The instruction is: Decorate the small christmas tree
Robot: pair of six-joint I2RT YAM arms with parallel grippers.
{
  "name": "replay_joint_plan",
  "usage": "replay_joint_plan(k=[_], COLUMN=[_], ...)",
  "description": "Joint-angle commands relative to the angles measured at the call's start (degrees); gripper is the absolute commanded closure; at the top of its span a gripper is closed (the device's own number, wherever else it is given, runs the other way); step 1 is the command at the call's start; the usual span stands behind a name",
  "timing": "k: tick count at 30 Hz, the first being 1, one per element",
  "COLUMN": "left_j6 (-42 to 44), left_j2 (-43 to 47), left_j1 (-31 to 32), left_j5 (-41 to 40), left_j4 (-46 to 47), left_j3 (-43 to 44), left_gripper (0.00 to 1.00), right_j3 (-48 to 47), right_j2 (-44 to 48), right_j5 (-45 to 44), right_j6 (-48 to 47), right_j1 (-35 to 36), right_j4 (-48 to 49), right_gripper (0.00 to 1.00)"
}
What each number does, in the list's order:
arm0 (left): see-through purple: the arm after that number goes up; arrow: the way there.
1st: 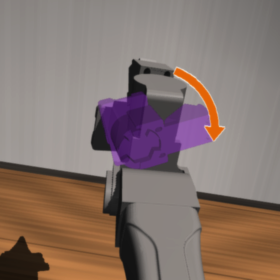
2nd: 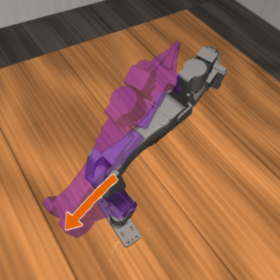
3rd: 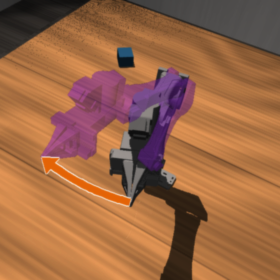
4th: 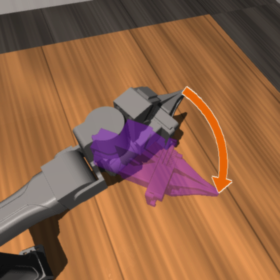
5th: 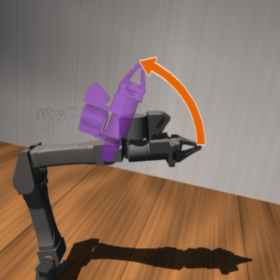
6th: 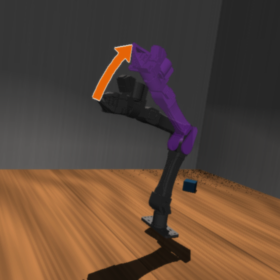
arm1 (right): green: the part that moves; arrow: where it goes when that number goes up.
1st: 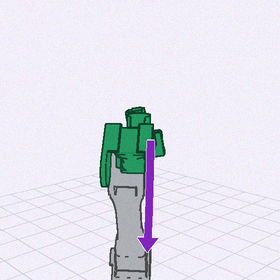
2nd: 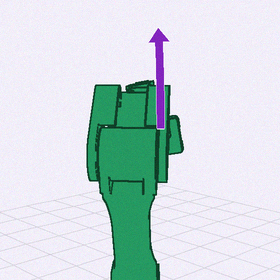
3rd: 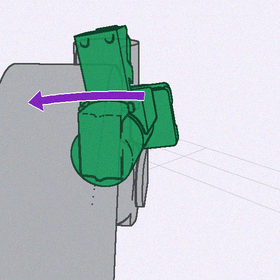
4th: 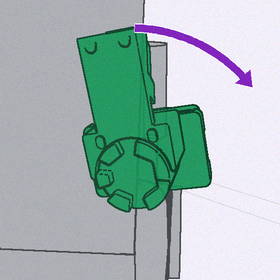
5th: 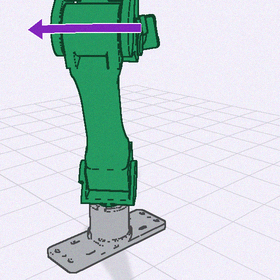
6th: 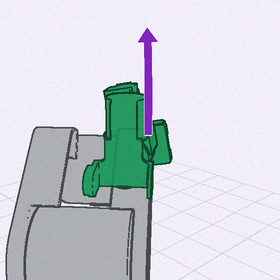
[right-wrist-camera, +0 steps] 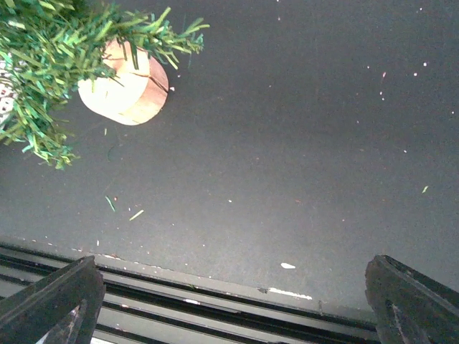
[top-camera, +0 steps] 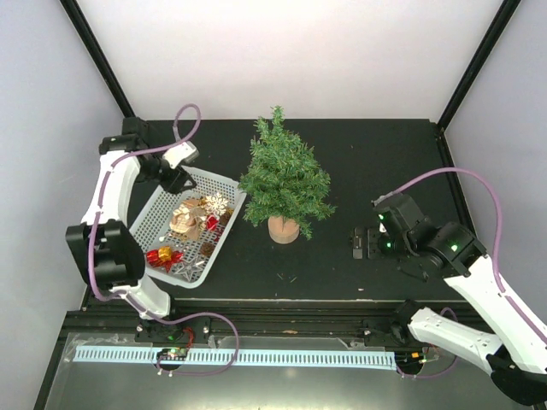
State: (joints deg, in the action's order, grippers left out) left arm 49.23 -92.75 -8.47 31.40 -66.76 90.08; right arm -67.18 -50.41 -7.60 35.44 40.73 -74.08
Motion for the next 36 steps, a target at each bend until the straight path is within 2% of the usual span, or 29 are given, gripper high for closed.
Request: replay_joint_plan(k=[1, 8, 15, 28, 36], left_j6=[0.78, 0.6, -1.58, -4.6, -6.3], left_j2=[-2.55, -7.68, -10.23, -14.24, -15.4], left_j1=[2.29, 2.68, 2.75, 3.09, 4.49], left_j5=[-8.09, -11.92, -13.56, -11.53, -10.67], left_j4=[3.51, 8.99, 18.59, 26.42, 28.12], left_j3=[-4.49, -7.08, -10.79, -13.4, -13.97], left_gripper=[0.44, 0.43, 0.39, 0.51, 0.6], right_j3=[0.89, 1.65, 1.2, -1.48, -2.36], right_j2=[0.15, 1.28, 0.52, -2.82, -3.99], right_j5=[0.67, 1.54, 1.52, 1.62, 1.19], right_j6=[0.29, 3.08, 4.19, 3.78, 2.88], right_j1=[-0.35, -0.32, -0.34, -0.35, -0.37], right_j4=[-1.09, -0.8, -0.89, -0.92, -1.5], right_gripper=[0.0, 0.0, 0.0, 0.0, 0.0])
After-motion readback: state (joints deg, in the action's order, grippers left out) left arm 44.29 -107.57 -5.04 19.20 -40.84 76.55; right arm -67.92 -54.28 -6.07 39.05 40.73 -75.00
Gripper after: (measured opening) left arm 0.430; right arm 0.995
